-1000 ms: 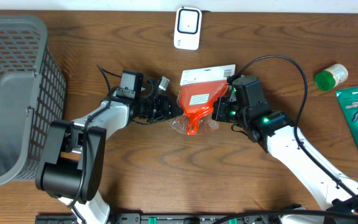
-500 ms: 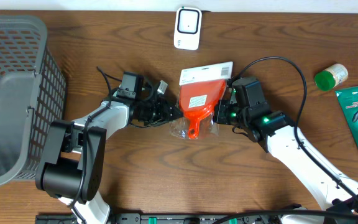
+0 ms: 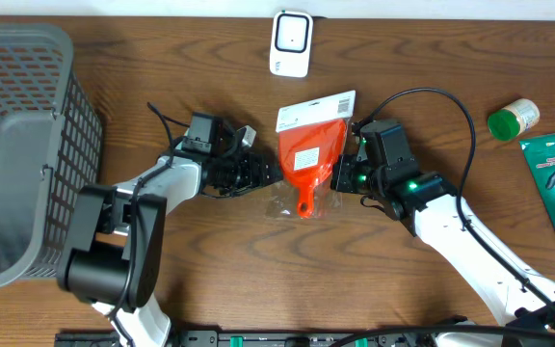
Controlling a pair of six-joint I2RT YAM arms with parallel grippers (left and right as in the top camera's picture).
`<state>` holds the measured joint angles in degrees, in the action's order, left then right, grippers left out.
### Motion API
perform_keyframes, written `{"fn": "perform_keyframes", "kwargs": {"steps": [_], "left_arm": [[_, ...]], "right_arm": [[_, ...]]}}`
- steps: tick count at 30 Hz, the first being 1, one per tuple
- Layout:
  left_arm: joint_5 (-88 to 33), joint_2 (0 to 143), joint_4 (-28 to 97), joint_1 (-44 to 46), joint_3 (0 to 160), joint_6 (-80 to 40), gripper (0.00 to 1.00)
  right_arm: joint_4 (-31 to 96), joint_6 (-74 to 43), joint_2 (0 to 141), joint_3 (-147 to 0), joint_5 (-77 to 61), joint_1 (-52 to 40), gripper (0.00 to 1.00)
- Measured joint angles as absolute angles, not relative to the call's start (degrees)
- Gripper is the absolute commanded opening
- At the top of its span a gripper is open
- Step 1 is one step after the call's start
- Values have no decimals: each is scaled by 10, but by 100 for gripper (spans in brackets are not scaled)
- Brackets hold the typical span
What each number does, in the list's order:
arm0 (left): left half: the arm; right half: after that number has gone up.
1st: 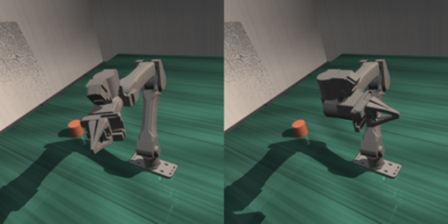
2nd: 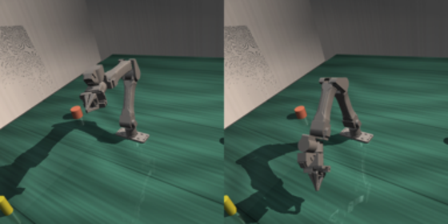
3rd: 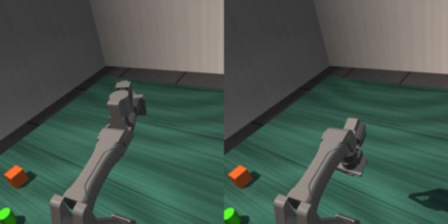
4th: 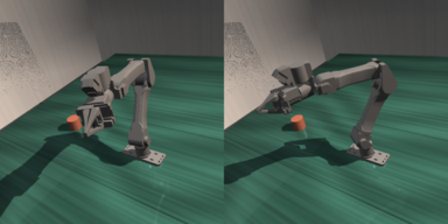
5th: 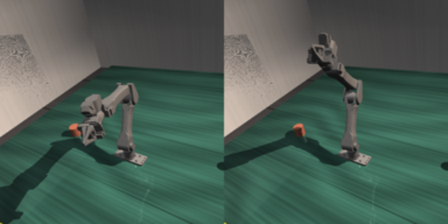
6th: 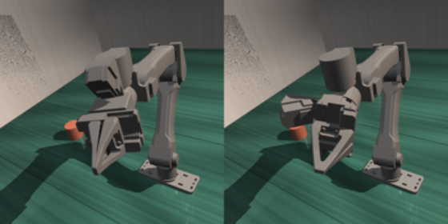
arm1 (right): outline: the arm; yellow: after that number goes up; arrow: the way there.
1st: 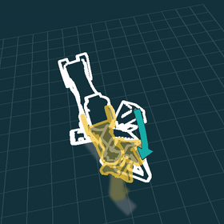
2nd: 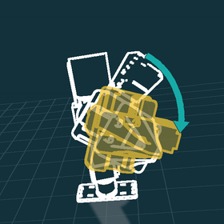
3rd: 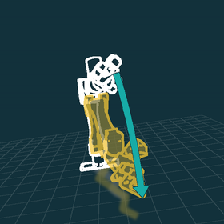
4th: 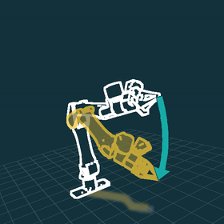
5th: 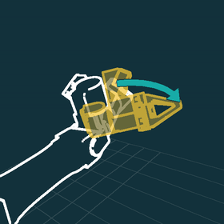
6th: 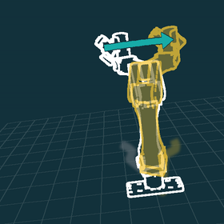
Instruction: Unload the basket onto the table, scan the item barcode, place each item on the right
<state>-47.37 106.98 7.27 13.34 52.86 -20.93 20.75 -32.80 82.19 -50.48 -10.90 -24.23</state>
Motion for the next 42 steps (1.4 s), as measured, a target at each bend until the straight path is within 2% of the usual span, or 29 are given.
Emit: {"fn": "perform_keyframes", "kwargs": {"steps": [10,21,23,25,27,33,35,42], "left_arm": [[-562,1135,-45,133,540,-251,67],[-578,1143,-52,132,542,-270,68],[-579,1143,-52,132,542,-271,68],[-580,1143,-54,132,542,-272,68],[-580,1143,-56,132,542,-272,68],[-582,1145,-62,132,542,-283,68],[-582,1145,-63,132,542,-285,68],[-582,1146,-63,132,542,-285,69]], "right_arm": [[207,-328,809,-505,-109,-242,1],[241,-330,803,-505,-105,-235,3],[263,-335,803,-505,-100,-223,15],[281,-340,803,-505,-99,-203,22],[290,-339,803,-505,-101,-176,41],[315,-330,807,-505,-137,-107,80],[315,-324,818,-505,-165,-84,84],[278,-297,924,-505,-249,-48,85]]}}
